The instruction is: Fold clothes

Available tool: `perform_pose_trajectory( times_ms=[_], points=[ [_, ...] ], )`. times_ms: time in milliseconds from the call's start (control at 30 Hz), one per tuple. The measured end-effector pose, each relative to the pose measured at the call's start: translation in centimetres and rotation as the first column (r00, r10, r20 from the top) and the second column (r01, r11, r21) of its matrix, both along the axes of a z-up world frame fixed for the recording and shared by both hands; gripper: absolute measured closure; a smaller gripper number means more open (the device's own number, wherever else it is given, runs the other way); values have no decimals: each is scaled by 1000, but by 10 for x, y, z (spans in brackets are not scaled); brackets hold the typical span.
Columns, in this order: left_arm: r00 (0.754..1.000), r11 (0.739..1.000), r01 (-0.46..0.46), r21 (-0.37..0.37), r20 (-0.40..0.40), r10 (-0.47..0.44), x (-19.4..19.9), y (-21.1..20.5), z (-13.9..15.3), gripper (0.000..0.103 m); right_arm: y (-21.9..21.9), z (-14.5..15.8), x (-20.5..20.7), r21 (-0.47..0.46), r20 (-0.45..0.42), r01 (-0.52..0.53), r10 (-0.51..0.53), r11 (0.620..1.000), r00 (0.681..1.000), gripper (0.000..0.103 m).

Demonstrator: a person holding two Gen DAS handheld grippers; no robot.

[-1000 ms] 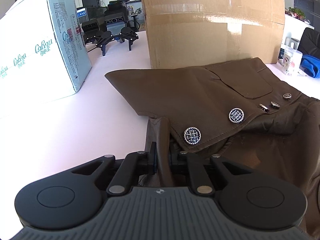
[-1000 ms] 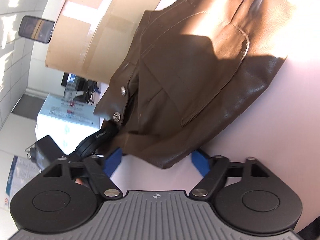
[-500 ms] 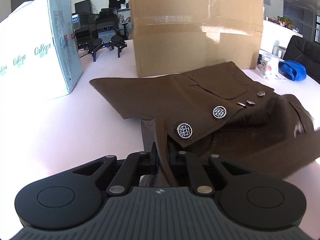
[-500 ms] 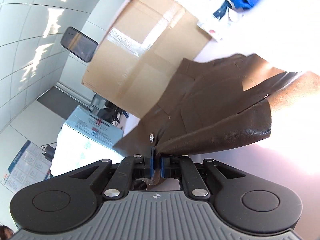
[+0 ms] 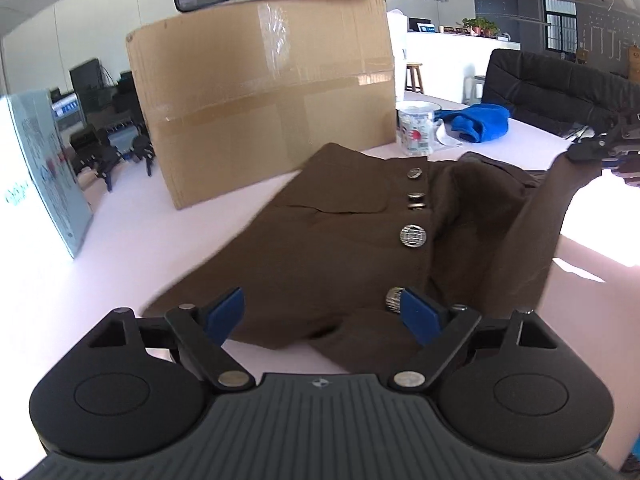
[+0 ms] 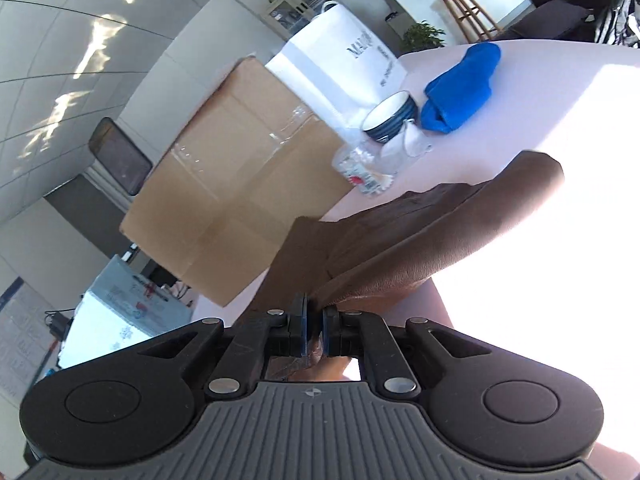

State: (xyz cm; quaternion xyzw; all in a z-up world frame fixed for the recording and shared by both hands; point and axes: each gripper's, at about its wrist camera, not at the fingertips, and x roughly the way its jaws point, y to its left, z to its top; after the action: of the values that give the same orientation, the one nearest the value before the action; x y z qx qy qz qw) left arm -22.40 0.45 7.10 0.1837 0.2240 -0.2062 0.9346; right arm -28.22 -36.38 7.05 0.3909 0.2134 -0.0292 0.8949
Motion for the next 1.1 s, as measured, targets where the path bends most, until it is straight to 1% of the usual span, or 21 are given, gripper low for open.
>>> perform_pose_trajectory(
  times_ms=[67, 133, 200, 267, 333, 367, 400, 467, 567, 633, 667, 700, 767, 833, 867, 900, 967, 1000, 1033, 1067, 1100],
  points=[
    [997, 997, -44, 63, 63, 40, 6, 0, 0, 19, -16, -14, -1, 2, -39, 37, -37, 999, 999, 97],
    [994, 991, -87, 99, 76, 79, 23, 3, -2, 19, -27, -26, -1, 6, -74, 58, -58, 998, 996, 97],
    [991, 987, -124, 105, 52, 119, 41, 9, -5, 19, -32, -34, -1, 6, -89, 67, -66, 998, 994, 97],
    [983, 978, -184, 101, 10, 184, 64, 17, -10, 19, -29, -34, -4, -26, -86, 57, -60, 998, 995, 96],
    [977, 974, -206, 92, -38, 210, 81, 23, -16, 19, -23, -29, -7, -78, -83, 47, -54, 996, 995, 92],
    [978, 978, -192, 80, -64, 197, 86, 24, -19, 19, -21, -26, -9, -93, -78, 47, -54, 995, 996, 84],
    [980, 984, -168, 66, -96, 174, 91, 26, -21, 19, -20, -25, -11, -94, -74, 43, -50, 995, 996, 58],
    [983, 994, -102, 35, -152, 106, 97, 25, -23, 19, -20, -21, -16, -86, -73, 10, -16, 996, 997, 30],
    [978, 1000, -13, 14, -207, 16, 102, 17, -26, 19, -16, -16, -25, -69, -82, -69, 64, 995, 995, 29],
    [968, 999, 43, 16, -249, -38, 106, 9, -29, 19, -12, -16, -31, -1, -83, -136, 135, 991, 987, 29],
    [964, 998, 57, 19, -262, -50, 109, 6, -31, 19, -9, -18, -34, 62, -73, -193, 198, 979, 978, 29],
    [960, 998, 61, 23, -275, -52, 111, 2, -33, 19, -5, -21, -35, 129, -52, -258, 267, 957, 962, 29],
    [946, 998, 50, 28, -323, -39, 120, -4, -38, 19, 4, -27, -37, 248, 1, -389, 402, 887, 916, 29],
    [925, 999, 39, -1, -379, -36, 129, -7, -39, 20, 20, -33, -32, 299, 13, -499, 519, 814, 855, 29],
    [912, 999, 37, -26, -408, -44, 133, -7, -39, 21, 28, -36, -29, 307, -4, -519, 546, 798, 838, 29],
    [898, 998, 35, -49, -437, -53, 138, -7, -39, 23, 34, -40, -24, 310, -46, -507, 545, 804, 837, 29],
    [871, 996, 8, -83, -489, -48, 147, -7, -40, 30, 43, -51, -15, 320, -141, -425, 486, 847, 863, 29],
    [864, 995, -6, -96, -501, -43, 150, -7, -39, 35, 44, -58, -10, 341, -165, -375, 447, 862, 879, 29],
    [863, 995, -14, -98, -504, -37, 152, -8, -37, 42, 43, -64, -7, 368, -157, -329, 407, 869, 900, 29],
    [865, 996, -17, -88, -501, -29, 153, -10, -36, 45, 41, -68, -5, 397, -131, -293, 370, 870, 920, 28],
    [869, 997, -19, -74, -495, -21, 154, -12, -36, 51, 40, -71, -3, 420, -109, -252, 324, 872, 940, 28]
  ],
)
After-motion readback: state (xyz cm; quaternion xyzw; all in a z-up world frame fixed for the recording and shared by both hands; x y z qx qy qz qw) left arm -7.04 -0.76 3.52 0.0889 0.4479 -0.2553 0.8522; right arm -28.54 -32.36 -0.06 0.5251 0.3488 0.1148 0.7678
